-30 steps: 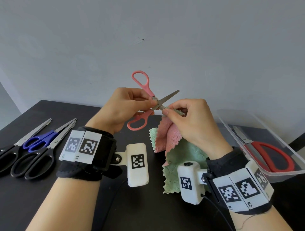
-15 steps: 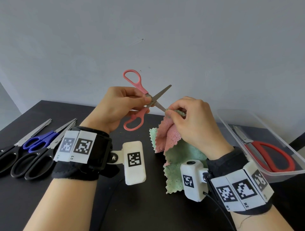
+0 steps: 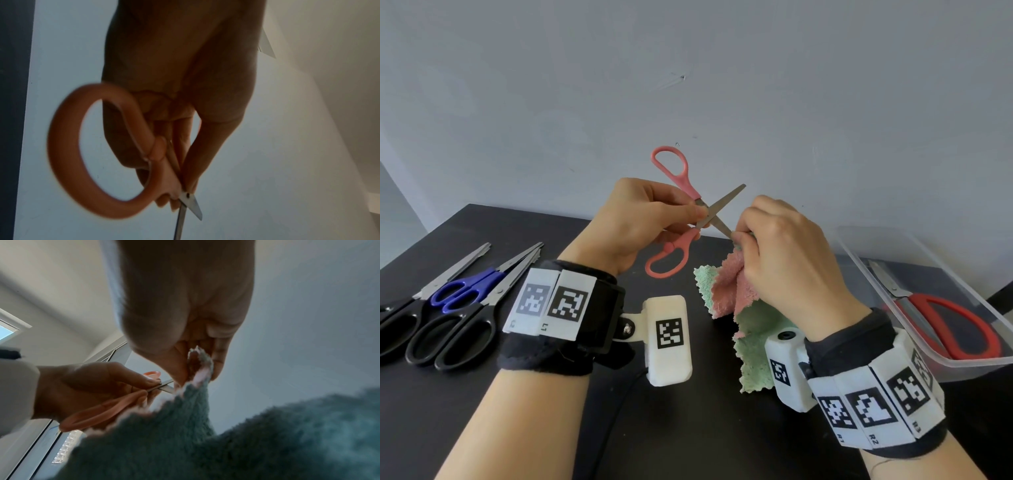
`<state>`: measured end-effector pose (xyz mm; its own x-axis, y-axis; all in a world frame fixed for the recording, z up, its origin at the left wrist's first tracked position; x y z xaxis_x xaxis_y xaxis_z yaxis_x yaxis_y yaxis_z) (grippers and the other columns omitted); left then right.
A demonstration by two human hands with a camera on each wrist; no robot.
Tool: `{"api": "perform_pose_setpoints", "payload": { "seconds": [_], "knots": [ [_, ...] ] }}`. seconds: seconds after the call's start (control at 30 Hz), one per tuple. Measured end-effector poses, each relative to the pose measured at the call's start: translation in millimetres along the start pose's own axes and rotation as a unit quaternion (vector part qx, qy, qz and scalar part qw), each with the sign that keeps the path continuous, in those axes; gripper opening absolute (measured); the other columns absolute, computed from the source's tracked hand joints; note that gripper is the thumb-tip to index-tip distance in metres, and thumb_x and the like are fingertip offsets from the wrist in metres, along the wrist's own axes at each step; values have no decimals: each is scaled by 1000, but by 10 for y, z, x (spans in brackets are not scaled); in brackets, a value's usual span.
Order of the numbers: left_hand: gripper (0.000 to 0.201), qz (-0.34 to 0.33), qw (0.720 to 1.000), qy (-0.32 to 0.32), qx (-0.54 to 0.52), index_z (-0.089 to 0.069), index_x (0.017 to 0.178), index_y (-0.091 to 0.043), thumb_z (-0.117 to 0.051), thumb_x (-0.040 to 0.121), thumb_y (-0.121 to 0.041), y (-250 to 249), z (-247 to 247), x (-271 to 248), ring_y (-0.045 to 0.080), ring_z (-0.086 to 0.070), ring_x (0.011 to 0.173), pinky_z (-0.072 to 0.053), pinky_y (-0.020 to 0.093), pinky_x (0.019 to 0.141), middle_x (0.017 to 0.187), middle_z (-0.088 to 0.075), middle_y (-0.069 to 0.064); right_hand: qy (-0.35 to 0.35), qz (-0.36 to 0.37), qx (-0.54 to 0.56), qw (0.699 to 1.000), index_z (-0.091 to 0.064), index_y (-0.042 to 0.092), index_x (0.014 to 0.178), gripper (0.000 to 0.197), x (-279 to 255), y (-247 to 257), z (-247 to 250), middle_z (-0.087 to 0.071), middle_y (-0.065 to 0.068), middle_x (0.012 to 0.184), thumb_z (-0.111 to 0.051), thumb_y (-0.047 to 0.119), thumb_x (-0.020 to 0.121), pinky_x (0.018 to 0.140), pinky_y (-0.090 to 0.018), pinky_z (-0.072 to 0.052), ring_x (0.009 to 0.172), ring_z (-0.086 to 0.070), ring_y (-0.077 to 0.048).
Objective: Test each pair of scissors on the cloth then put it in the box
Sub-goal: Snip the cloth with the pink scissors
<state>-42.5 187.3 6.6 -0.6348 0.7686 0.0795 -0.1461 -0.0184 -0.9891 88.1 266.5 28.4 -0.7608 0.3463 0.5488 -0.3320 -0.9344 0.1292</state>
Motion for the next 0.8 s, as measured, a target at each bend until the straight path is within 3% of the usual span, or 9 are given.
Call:
{"api": "perform_pose_setpoints", "payload": {
  "seconds": [0.27, 0.33, 0.43, 0.53, 0.63, 0.7, 0.8],
  "knots": [
    [12, -10, 1000, -8, -28, -73, 66, -8, -72, 78, -5, -36, 4, -2, 27, -66, 68, -52, 22, 52, 79, -73, 17, -44, -13, 2, 999, -57, 5, 70, 15, -5, 6, 46, -56, -6, 74, -68, -5, 76, 52, -8, -16, 67, -38, -14],
    [8, -12, 999, -9, -35, -72, 70, -4, -72, 78, -4, -45, 3, -7, 24, -67, 66, -52, 21, 53, 79, -73, 16, -56, -18, -3, 998, -58, 4, 73, 13, -7, 0, 57, -57, -8, 76, -68, -4, 76, 49, -12, -18, 67, -38, -15],
    [7, -9, 1000, -10, -24, -71, 74, -2, -71, 80, -5, -46, 20, -13, 15, -64, 56, -46, 16, 47, 71, -71, 13, -69, -41, -5, 997, -60, 3, 78, 7, -8, -93, 99, -58, -8, 80, -62, 3, 84, 55, -25, -26, 70, -40, -16],
    [6, -11, 999, -16, -39, -71, 76, -3, -69, 81, -6, -45, 65, -3, 17, -67, 62, -52, 21, 55, 75, -73, 9, -82, -78, 62, 992, -63, 8, 79, 12, 5, -238, 142, -55, 1, 80, -60, 13, 89, 55, -19, -27, 69, -45, -14],
    [4, -10, 998, -18, -67, -69, 82, -3, -67, 83, -6, -56, 110, -14, 20, -71, 70, -57, 28, 69, 81, -75, 5, -98, -131, 181, 970, -67, 14, 78, 13, 9, -334, 182, -62, 8, 72, -65, 20, 88, 60, -14, -38, 67, -55, -8],
    [6, -9, 996, -15, -84, -68, 86, -3, -65, 83, -7, -63, 149, -48, 19, -72, 71, -59, 26, 68, 80, -75, 3, -83, -173, 268, 944, -70, 15, 78, 11, -17, -368, 167, -65, 14, 70, -67, 22, 86, 63, -8, -41, 67, -59, -3],
    [5, -4, 994, -22, -107, -67, 85, -6, -63, 83, -8, -44, 222, -148, 18, -72, 70, -58, 24, 64, 78, -75, 2, -36, -224, 382, 896, -73, 14, 83, 9, -88, -377, 74, -71, 7, 76, -68, 21, 86, 68, -11, -46, 69, -61, 1]
  ]
}}
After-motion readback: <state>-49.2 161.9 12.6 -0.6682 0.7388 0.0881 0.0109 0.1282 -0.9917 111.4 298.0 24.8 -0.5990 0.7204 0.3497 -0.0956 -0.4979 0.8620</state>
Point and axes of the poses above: each hand's wrist, its own x-axis towards the middle knuckle, its own z-axis out of the back of the hand, y = z × x, the point moved 7 cm from there along x, towards the middle knuckle
